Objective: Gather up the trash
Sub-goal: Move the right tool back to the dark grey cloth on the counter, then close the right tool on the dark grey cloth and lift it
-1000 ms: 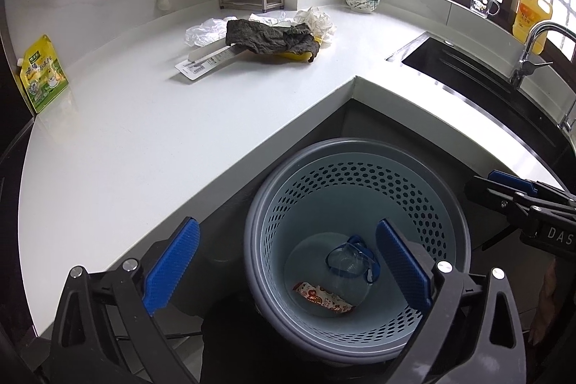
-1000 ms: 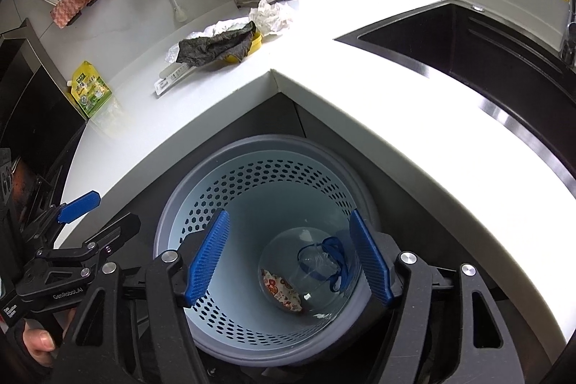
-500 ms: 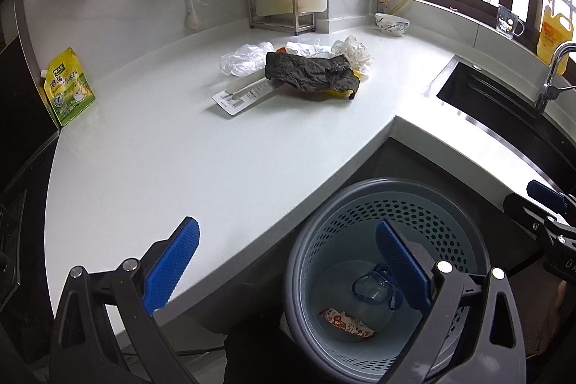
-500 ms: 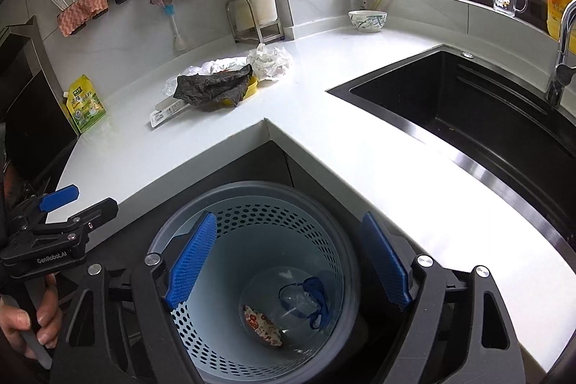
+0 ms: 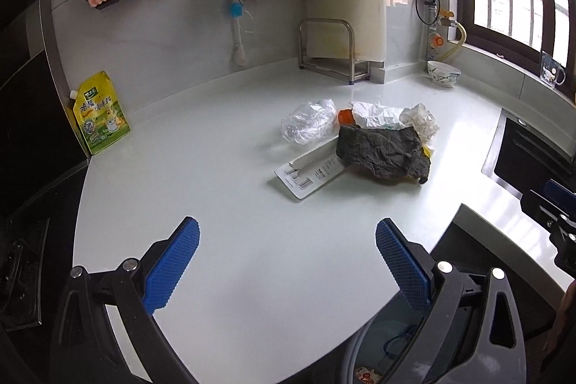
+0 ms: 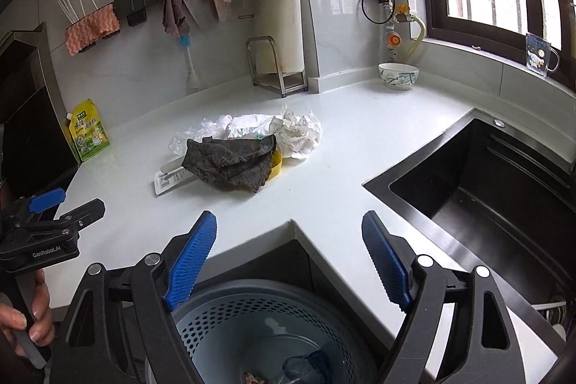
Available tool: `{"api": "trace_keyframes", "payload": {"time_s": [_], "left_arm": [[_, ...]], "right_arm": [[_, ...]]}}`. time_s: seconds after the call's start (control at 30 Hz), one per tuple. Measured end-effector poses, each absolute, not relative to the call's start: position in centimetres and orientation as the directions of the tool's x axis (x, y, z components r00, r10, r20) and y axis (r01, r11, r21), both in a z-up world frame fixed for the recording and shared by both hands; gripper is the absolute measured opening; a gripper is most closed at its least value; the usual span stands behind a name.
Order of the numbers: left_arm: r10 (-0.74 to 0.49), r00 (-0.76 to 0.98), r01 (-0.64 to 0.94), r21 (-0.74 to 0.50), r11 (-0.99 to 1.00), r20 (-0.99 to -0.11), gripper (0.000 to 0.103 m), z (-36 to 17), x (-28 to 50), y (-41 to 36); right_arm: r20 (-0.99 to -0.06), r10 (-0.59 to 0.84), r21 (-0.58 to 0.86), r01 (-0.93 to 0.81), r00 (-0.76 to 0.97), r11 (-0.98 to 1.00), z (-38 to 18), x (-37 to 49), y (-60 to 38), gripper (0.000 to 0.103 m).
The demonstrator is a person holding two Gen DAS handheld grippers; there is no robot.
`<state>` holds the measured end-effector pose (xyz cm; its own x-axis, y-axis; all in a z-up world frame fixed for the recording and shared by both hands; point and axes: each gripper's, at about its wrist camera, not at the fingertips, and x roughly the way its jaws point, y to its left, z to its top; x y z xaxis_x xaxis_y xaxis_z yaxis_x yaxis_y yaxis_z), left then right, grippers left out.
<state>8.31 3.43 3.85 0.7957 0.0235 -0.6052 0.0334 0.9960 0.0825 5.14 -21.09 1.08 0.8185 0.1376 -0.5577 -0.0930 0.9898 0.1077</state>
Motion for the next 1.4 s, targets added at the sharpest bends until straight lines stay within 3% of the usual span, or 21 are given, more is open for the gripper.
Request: {"api": "trace_keyframes", "payload": {"time_s": [0.27, 0.57, 1.1, 1.2, 1.3, 1.4], "left_arm": [[0.044, 0.792, -0.011, 0.057, 0.998, -0.610, 0.097, 3.6, 12.7, 5.4], [0.060, 0.779, -0.045, 0.040, 0.998, -0.624, 0.097, 2.8, 16.1, 6.9], [0.083, 0.756, -0.093, 0.018, 0.995, -0.649, 0.097, 1.1, 17.8, 9.7], [0.078, 0.754, -0.088, 0.018, 0.996, -0.652, 0.097, 0.9, 17.8, 9.8], [0.073, 0.750, -0.081, 0.018, 0.997, -0.657, 0.097, 0.7, 18.0, 9.8], [0.053, 0.748, -0.065, 0.006, 0.998, -0.661, 0.097, 0.7, 18.1, 9.5]], "right_arm": [[-0.575, 0.168, 0.033, -0.182, 0.801, 0.983, 1.7, 11.4, -17.6, 0.079], [-0.641, 0.252, 0.044, -0.293, 0.725, 0.955, 0.6, 17.2, -14.1, 0.079], [-0.700, 0.186, -0.125, -0.375, 0.689, 0.919, -2.7, 22.4, -8.1, 0.079], [-0.718, 0.200, -0.100, -0.384, 0.666, 0.918, -3.3, 23.0, -8.1, 0.078], [-0.723, 0.184, -0.123, -0.387, 0.666, 0.914, -3.6, 23.0, -8.0, 0.059], [-0.719, 0.218, -0.090, -0.400, 0.660, 0.912, -3.3, 22.8, -8.4, 0.048]]}}
